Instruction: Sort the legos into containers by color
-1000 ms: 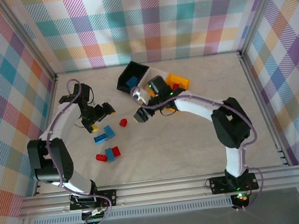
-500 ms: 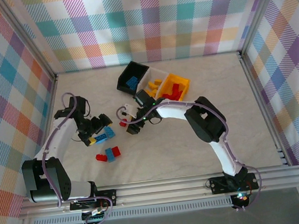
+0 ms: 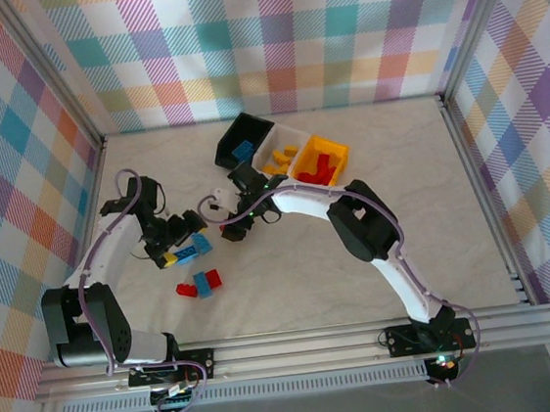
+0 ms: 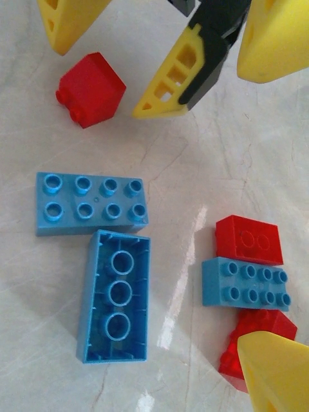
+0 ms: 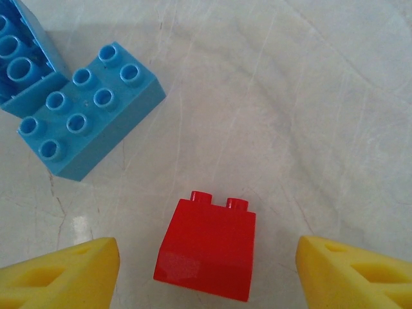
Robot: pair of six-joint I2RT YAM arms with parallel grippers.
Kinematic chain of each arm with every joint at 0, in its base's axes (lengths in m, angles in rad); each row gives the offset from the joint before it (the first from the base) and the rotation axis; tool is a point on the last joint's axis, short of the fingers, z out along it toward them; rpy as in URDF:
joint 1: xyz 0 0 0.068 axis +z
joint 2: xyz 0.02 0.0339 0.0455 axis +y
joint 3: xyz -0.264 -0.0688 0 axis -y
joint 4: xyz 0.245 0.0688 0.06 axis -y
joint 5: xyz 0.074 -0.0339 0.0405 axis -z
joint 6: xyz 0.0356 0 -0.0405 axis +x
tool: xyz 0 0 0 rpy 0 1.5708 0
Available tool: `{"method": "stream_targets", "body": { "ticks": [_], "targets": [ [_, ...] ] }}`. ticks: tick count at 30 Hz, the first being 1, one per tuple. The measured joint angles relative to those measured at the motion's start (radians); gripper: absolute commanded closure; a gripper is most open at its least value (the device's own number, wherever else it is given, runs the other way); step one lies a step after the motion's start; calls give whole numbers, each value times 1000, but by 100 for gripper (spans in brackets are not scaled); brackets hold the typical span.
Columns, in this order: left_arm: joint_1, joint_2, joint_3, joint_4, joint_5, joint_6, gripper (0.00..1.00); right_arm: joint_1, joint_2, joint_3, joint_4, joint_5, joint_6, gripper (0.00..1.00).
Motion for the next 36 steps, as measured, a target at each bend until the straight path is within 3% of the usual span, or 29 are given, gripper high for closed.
{"method": "stream_targets", "body": {
  "ticks": [5,15,29,36],
  "targets": [
    [2,0,17,-52,-60,8,0,6,35,50,-39,30,-5,34],
    [13,-1,17,-78,-85,30,0,8,70,122,-78,61,-4,65],
    [45,13,18,-76,-74,56,0,9,57,108,-72,60,39,67],
    [46,13,23,-75,-74,60,0,-28,-84,-28,-30,48,122,67]
  ]
}}
